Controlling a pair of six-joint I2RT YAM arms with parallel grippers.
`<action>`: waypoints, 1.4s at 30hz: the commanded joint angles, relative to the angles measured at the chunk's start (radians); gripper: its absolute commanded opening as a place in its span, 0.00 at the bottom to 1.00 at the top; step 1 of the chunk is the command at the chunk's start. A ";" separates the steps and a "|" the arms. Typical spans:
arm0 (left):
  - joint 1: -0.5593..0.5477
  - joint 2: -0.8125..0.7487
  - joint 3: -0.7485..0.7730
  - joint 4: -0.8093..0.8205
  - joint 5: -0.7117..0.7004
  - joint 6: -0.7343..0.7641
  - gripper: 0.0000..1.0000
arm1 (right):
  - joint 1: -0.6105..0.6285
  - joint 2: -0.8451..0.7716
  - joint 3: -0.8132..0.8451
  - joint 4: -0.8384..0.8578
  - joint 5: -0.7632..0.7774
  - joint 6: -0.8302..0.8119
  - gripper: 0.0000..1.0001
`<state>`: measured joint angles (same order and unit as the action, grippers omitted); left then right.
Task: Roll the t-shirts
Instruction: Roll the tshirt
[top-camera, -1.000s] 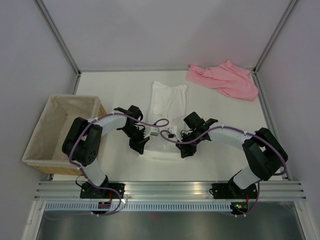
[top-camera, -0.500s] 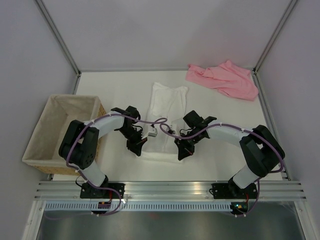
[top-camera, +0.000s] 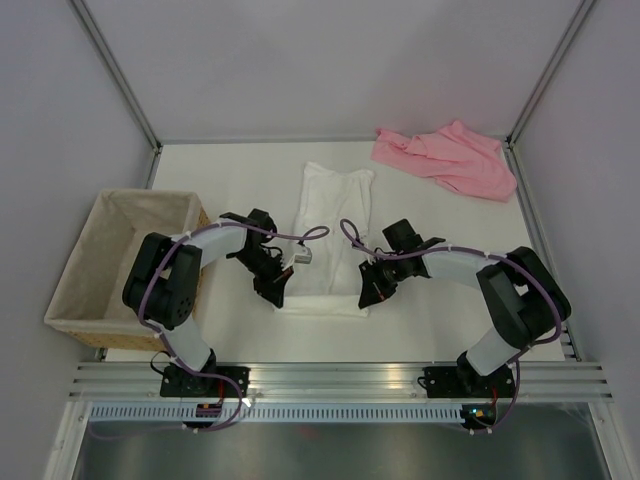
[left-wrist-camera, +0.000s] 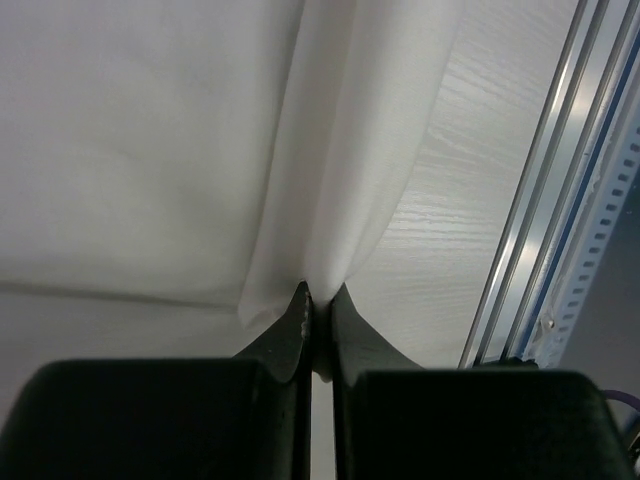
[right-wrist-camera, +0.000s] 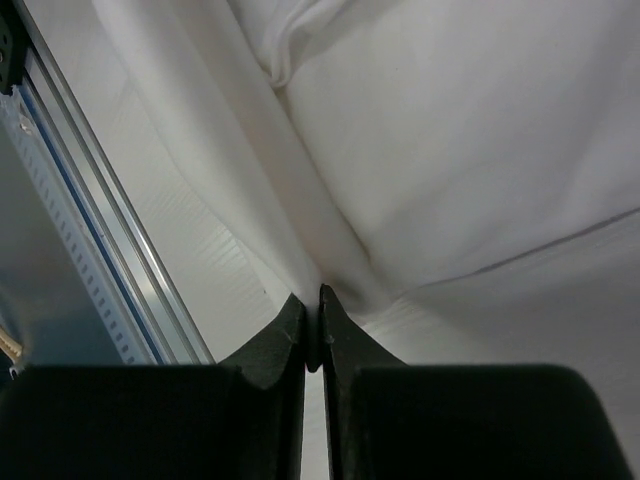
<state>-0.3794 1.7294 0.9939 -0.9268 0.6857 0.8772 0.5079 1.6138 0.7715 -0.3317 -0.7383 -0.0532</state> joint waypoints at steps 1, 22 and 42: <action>0.023 0.042 0.029 0.051 -0.018 -0.049 0.04 | -0.015 0.021 -0.003 0.054 0.037 0.036 0.13; 0.063 -0.033 0.052 0.249 -0.100 -0.265 0.31 | -0.037 0.054 0.020 0.031 0.073 0.038 0.22; -0.188 -0.577 -0.262 0.462 -0.267 0.028 0.31 | -0.040 0.026 0.011 0.094 0.100 0.167 0.10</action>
<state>-0.5091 1.2583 0.8127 -0.5339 0.4343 0.7708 0.4744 1.6501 0.7837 -0.2878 -0.6689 0.0631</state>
